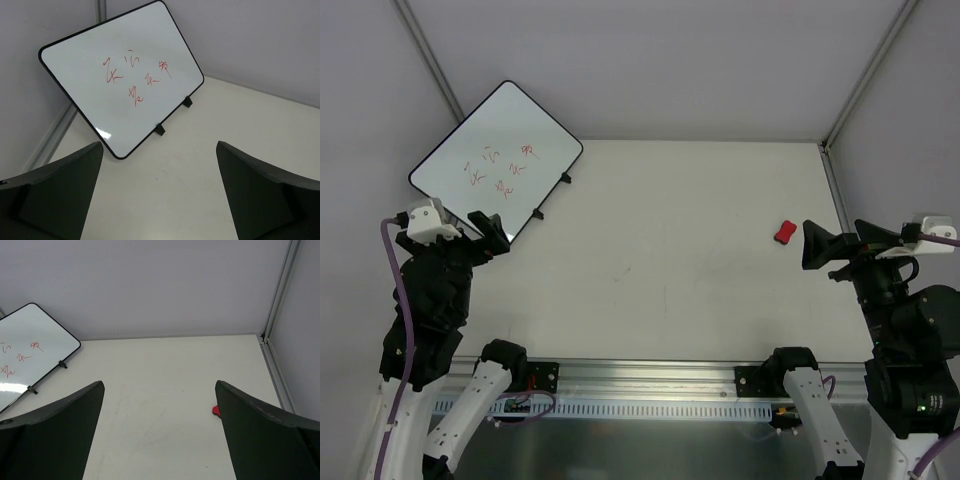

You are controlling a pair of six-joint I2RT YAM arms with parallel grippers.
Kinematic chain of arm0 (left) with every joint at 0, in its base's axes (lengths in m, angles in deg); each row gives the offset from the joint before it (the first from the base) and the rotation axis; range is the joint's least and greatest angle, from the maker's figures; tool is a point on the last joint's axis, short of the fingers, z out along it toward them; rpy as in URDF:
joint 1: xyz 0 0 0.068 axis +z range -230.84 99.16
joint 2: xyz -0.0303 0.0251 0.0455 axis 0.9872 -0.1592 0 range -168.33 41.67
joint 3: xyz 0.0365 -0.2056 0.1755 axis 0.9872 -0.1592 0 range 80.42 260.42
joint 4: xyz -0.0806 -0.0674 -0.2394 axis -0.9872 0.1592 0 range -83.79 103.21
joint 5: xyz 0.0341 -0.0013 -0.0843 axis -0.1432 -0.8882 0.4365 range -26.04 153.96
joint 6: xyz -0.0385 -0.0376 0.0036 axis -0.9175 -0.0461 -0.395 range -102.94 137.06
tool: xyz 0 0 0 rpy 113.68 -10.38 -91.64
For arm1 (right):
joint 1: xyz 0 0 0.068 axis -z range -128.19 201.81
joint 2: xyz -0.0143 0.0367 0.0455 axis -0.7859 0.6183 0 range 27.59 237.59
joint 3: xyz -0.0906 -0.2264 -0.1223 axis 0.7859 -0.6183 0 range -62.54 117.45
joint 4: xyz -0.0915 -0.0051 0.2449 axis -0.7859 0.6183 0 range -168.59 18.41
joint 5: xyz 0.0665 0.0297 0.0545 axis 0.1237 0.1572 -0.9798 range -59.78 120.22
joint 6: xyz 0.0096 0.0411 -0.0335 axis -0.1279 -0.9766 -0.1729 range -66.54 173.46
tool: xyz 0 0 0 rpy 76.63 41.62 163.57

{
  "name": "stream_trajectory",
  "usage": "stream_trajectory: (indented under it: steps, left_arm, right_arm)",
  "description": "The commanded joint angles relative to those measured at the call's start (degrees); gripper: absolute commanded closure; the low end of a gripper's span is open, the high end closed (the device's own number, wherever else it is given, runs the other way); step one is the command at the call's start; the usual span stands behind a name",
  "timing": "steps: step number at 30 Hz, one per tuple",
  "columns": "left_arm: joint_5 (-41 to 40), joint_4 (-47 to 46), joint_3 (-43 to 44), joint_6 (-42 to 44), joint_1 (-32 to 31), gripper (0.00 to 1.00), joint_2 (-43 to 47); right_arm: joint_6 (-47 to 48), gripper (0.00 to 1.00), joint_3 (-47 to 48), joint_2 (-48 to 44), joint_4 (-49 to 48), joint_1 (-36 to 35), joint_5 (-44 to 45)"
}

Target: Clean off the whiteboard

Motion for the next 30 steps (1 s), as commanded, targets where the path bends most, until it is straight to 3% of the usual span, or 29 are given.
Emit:
stream_trajectory:
  steps: [1, 11, 14, 17, 25, 30]
  left_arm:
    - [2.37, -0.29, -0.6, -2.32, -0.45, 0.01, -2.14]
    - [4.31, -0.12, -2.71, -12.25, -0.45, 0.01, -14.43]
    - [3.78, -0.12, -1.67, -17.61, -0.45, 0.01, -22.6]
    - [2.47, -0.38, 0.18, -22.0, -0.36, 0.01, -32.09]
    - [-3.95, -0.82, 12.04, -35.8, 2.19, 0.01, -60.19]
    - [-6.41, -1.0, 19.94, -41.96, 3.86, 0.15, -71.83]
  right_arm:
    - [-1.04, 0.01, -0.79, 0.22, -1.53, -0.27, -1.19]
    - [-5.52, 0.01, -8.08, 2.25, 0.14, -0.27, -5.6]
    - [-11.75, 0.01, -12.91, 1.9, 0.58, -0.27, 0.45]
    - [-12.56, 0.01, -16.87, 1.46, 0.58, -0.27, 1.0]
    - [-14.93, 0.01, -22.5, 2.07, 0.67, -0.27, -3.48]
    - [-14.84, 0.01, -22.95, 1.9, 1.02, -0.27, -5.06]
